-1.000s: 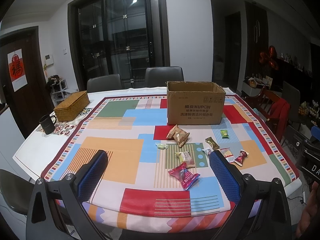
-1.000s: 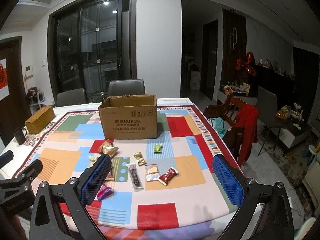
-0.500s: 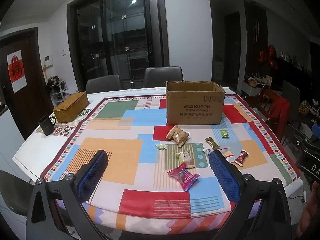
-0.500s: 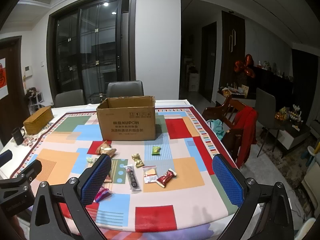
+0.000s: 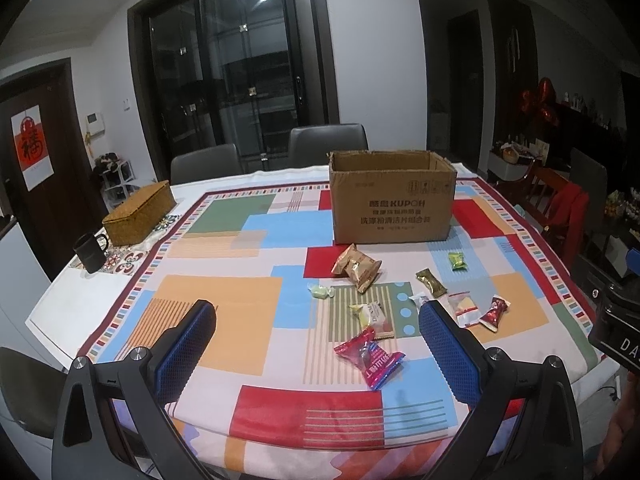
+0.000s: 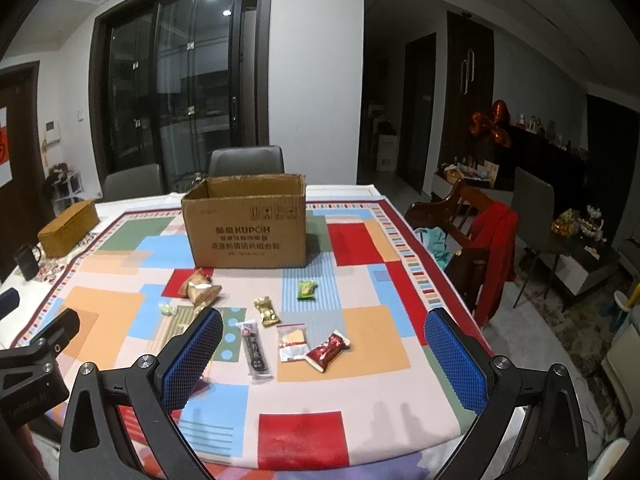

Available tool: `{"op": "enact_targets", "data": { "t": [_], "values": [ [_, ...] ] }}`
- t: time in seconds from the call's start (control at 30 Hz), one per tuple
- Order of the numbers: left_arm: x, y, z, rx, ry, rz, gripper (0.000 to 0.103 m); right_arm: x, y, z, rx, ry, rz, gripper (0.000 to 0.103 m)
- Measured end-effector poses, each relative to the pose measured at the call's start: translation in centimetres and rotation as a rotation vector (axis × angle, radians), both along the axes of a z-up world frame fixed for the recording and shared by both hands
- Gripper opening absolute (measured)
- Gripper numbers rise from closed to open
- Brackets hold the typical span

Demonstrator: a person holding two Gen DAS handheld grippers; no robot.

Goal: Organize snacks
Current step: 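Reach the left tool to the pink-red candy bag while the right tool reaches the dark red snack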

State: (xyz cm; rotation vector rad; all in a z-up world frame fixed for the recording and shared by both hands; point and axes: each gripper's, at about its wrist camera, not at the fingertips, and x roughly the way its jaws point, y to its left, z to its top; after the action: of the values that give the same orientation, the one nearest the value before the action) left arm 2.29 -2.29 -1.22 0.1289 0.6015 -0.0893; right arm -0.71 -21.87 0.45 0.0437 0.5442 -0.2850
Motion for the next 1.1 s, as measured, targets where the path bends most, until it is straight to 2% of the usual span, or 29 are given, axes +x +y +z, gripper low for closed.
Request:
{"op": "enact_targets", "data": {
  "t": [0.47,0.83,1.1],
  "values": [
    [2.4,-1.3,-2.2,0.013,0.053,-0.006,0.103,3.0,-0.9,-2.9,0.025,0.065,0.012,0.102],
    [3.7,-2.6,-3.6,0.023,0.038,0.018,0.103,4.6,-2.0,-4.5,0.031,0.074,-0.004,0.102],
    [4.9,-3.5,-5.2,0.033,0.068,0.025,0.103,5.8,-2.7,-5.8,0.013,0.096,-0.027,0.102]
  ]
}}
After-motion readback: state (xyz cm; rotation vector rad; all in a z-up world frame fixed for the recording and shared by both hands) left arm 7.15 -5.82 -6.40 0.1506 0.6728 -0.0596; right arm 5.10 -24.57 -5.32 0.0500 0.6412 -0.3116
